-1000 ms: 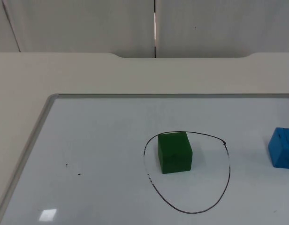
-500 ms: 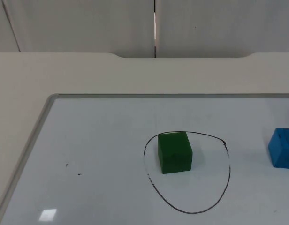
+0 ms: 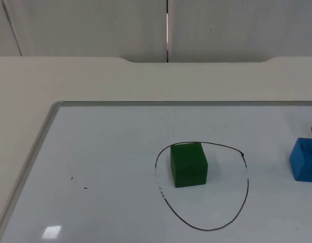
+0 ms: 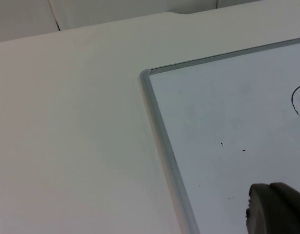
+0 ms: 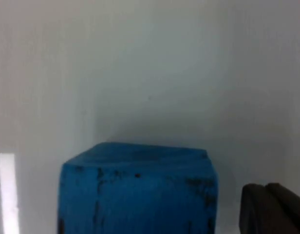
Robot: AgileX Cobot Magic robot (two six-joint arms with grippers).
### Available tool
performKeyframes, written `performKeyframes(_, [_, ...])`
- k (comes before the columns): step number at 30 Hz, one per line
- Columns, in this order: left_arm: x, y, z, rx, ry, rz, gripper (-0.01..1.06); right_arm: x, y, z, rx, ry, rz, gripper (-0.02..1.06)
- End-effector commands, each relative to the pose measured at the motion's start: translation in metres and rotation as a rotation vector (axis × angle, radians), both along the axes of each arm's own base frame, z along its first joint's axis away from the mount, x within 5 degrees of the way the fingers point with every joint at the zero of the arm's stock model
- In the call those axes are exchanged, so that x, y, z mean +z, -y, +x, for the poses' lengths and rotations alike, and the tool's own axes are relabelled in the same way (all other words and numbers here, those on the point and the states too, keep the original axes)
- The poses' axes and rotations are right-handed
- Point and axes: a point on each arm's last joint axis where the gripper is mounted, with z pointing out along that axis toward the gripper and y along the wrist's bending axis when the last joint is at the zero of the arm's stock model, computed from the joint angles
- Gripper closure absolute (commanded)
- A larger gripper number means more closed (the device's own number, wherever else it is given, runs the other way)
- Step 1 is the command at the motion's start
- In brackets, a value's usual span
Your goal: Push the two cubes into the marked area.
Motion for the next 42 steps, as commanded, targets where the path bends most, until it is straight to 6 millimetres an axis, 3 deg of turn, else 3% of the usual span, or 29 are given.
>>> performKeyframes(1, [-0.001, 0.001, -0.001, -0.007, -0.005, -0.008, 1.05, -0.003, -0.001, 0.001, 0.01, 0.008, -0.011, 1.05])
performKeyframes(27, [-0.001, 0.001, -0.001, -0.007, -0.005, -0.008, 1.05, -0.004, 0.0, 0.003, -0.031, 0.02, -0.002, 1.05])
performKeyframes(42, [-0.001, 0.001, -0.001, -0.007, -0.005, -0.008, 1.05, -0.002, -0.015, 0.005, -0.011, 0.059, 0.009, 1.05])
